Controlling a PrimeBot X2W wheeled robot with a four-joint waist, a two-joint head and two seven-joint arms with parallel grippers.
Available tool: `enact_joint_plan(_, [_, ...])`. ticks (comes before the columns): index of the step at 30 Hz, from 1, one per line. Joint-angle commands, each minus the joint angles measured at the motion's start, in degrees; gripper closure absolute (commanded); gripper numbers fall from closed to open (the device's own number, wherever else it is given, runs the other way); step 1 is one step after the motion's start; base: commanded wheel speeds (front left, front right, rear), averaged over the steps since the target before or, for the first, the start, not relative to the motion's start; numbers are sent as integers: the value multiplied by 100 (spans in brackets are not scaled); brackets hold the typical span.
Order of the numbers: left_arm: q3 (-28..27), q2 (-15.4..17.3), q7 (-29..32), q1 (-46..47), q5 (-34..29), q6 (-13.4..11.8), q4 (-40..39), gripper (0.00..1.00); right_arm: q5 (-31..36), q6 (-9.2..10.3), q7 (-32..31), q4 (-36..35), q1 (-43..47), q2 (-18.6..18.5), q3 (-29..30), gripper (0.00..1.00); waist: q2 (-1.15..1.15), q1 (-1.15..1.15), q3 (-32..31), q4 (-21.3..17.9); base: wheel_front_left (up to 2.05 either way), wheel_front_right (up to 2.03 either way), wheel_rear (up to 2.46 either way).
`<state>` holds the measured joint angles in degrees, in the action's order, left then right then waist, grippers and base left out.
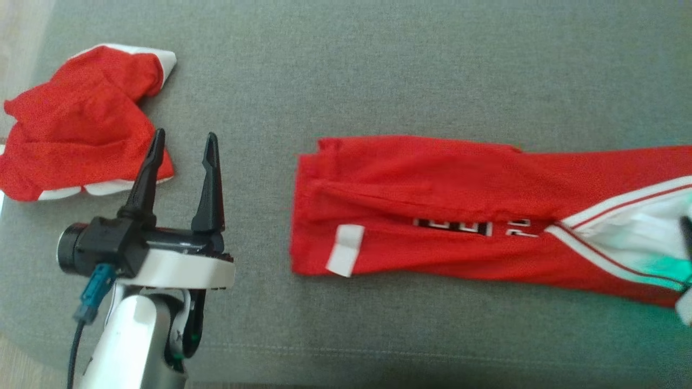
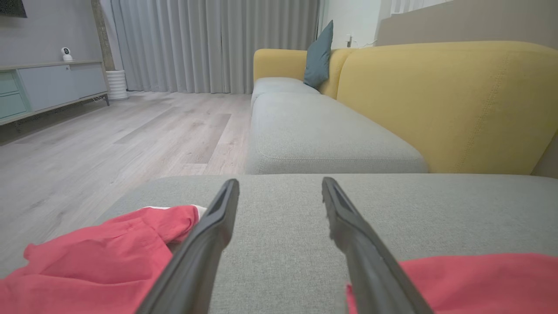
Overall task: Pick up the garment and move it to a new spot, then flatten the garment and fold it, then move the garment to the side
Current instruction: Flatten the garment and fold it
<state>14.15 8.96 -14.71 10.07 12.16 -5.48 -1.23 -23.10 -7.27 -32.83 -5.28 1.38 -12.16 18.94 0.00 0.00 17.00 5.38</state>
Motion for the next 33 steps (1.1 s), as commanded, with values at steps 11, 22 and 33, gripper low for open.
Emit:
enact_joint_plan(11, [-357,-119,-29,-106,-143,125,12,0,5,-22,-474,-1161,-488,114,-1171,100,0,0,-441,-44,0,0,0])
enact_joint_plan(22, [-319,-247,-29,-72,-203,253,119,0,-647,-22,-121,-187,-1453,918,-3028,100,0,0,-465,225,0,0,0])
enact_joint_plan(33, [-266,-375,-29,37,-249,354,269,0,-1734,-22,1396,1747,-2100,927,-4306,100,0,0,-297,500,0,0,0])
